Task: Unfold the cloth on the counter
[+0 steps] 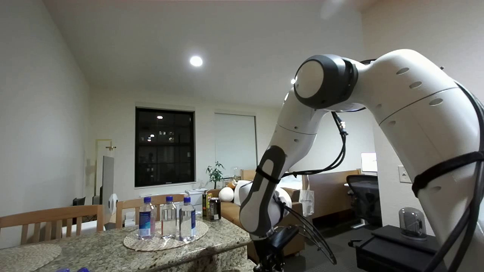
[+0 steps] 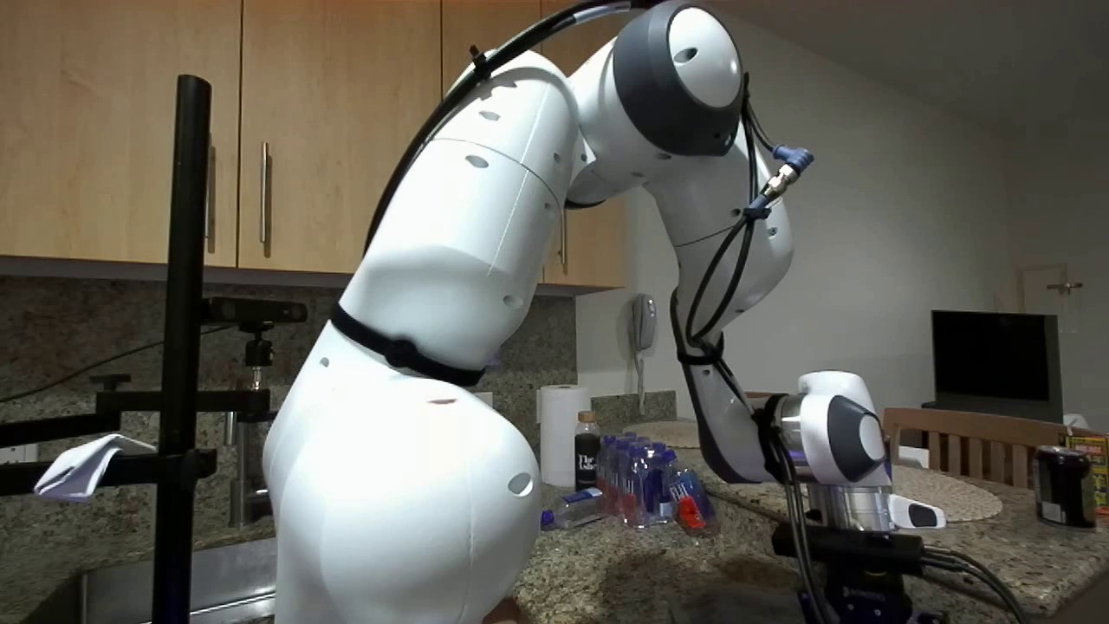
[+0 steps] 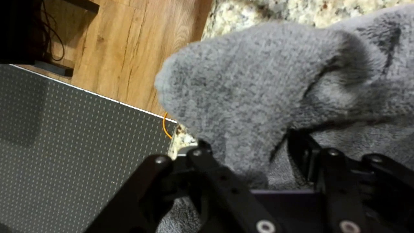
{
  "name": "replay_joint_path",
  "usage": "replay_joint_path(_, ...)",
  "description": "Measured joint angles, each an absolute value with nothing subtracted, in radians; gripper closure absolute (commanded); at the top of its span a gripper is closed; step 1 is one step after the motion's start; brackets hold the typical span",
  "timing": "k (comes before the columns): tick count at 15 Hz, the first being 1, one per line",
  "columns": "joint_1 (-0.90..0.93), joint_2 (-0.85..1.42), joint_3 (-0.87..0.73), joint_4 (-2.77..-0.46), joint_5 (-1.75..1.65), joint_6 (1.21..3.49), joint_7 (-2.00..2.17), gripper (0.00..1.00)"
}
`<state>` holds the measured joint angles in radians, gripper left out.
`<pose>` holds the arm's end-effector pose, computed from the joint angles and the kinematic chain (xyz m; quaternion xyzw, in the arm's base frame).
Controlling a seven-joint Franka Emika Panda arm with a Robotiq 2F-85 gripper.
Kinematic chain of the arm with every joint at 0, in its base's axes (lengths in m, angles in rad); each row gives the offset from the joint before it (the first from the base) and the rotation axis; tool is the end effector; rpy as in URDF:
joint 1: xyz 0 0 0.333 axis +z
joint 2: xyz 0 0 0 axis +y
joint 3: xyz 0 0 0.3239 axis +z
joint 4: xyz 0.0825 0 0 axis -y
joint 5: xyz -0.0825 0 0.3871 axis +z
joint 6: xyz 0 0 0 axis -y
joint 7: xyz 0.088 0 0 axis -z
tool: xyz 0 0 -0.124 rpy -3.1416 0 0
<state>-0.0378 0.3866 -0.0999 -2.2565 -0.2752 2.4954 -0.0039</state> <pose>0.5199 -0.0757 0.1669 0.9916 0.0513 -0.0804 0.0878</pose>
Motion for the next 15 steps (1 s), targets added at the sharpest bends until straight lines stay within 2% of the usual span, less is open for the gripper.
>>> replay_joint_path(2,-0.038,0.387,-0.098,-2.256,-0.275,2.501,-0.004,0.00)
replay_joint_path(15,-0.037,0.370,-0.096,-2.220,-0.272,2.524,-0.004,0.00)
